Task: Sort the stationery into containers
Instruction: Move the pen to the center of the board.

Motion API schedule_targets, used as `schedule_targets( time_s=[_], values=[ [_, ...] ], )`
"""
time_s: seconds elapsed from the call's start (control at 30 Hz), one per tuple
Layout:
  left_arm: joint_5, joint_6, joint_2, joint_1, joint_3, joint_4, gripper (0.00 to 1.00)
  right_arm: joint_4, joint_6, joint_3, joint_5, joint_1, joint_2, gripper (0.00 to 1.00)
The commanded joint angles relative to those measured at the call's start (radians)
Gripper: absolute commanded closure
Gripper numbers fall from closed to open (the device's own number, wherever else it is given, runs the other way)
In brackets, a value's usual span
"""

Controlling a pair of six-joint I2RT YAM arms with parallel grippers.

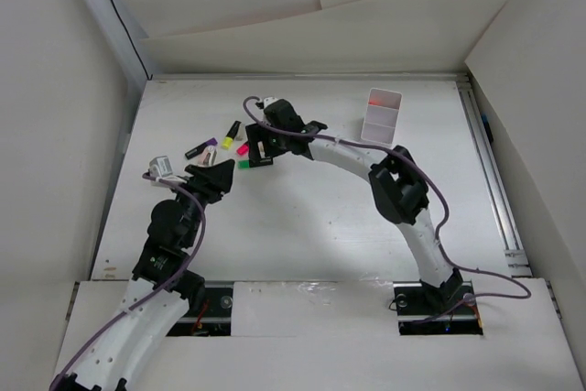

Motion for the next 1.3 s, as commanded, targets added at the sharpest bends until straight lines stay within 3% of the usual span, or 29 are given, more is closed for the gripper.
schedule_targets(
  time_s=[0.0, 0.23, 0.33, 0.57, 0.77, 0.83, 1.03, 1.13, 1.27],
  values=[
    [0.038, 0.033, -0.020, 0.002, 0.041, -0.012, 0.46, -0.090, -0.046, 0.132, -0.042, 0.010, 0.065, 0.17],
    [0.077, 0.051, -0.020, 0.002, -0.001, 0.047, 0.46, -0.183, -0.056, 0.368, -0.066, 0.029, 0.212, 0.07],
    [0.102, 0.051, -0.030, 0.002, -0.010, 0.067, 0.46, -0.197, -0.056, 0.434, -0.090, 0.029, 0.247, 0.07],
    [0.102, 0.062, -0.039, 0.002, -0.019, 0.077, 0.47, -0.187, -0.013, 0.468, -0.153, 0.029, 0.306, 0.04],
    [0.111, 0.071, -0.030, 0.002, -0.030, 0.089, 0.48, -0.167, 0.020, 0.406, -0.217, 0.029, 0.297, 0.04],
    [0.111, 0.071, -0.039, 0.002, -0.030, 0.089, 0.48, -0.127, 0.020, 0.302, -0.218, 0.029, 0.248, 0.04],
    [0.111, 0.071, -0.091, 0.002, -0.021, 0.057, 0.50, 0.016, 0.069, 0.028, -0.156, 0.059, 0.094, 0.16],
    [0.111, 0.071, -0.111, 0.002, -0.012, 0.045, 0.50, 0.016, 0.078, 0.019, -0.072, 0.084, 0.071, 0.16],
    [0.101, 0.071, -0.129, 0.002, 0.007, 0.015, 0.50, -0.051, 0.078, 0.138, 0.063, 0.110, 0.122, 0.16]
  ],
)
